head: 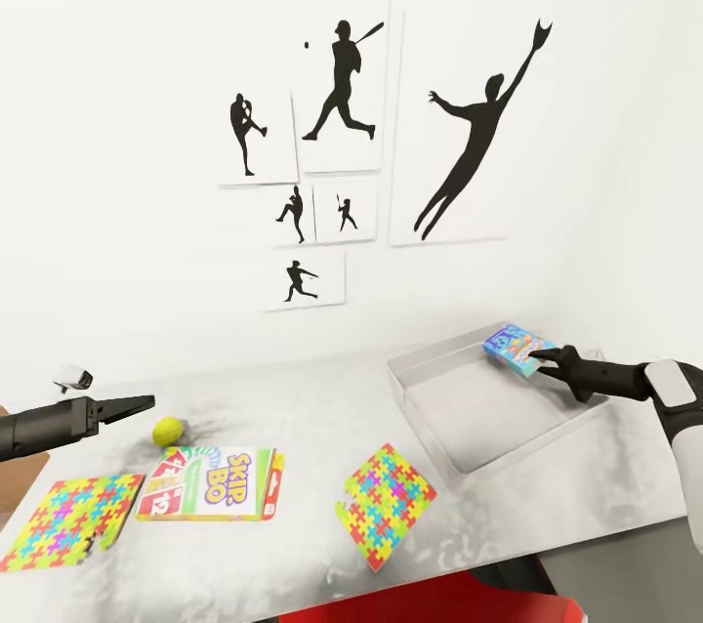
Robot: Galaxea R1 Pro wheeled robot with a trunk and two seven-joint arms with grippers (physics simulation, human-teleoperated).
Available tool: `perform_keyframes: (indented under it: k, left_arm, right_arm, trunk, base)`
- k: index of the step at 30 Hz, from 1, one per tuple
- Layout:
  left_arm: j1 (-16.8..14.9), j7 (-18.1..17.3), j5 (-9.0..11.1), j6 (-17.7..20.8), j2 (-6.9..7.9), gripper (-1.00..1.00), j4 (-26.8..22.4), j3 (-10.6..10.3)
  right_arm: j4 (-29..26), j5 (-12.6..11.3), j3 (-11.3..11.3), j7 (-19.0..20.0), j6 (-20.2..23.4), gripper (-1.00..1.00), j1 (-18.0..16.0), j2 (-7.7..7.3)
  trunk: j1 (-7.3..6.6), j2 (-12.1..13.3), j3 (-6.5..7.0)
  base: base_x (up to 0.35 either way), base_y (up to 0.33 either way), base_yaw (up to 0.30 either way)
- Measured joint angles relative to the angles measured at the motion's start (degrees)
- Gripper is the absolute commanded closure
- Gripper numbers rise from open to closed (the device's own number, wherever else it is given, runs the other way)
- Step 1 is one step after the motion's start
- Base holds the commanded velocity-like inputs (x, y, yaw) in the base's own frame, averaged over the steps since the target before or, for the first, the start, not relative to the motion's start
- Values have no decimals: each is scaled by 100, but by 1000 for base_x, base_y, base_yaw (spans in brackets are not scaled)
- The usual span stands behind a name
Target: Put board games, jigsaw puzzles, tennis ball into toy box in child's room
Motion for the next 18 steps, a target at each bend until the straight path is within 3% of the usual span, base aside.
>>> perform_keyframes:
  k: [18]
  left_arm:
    - [1,0,5,-1,8,-100,-1,1]
  right_arm:
    - [356,6,10,-6,-2,100,-83,15]
  trunk:
    - [0,0,-144]
  base:
    - [0,0,38]
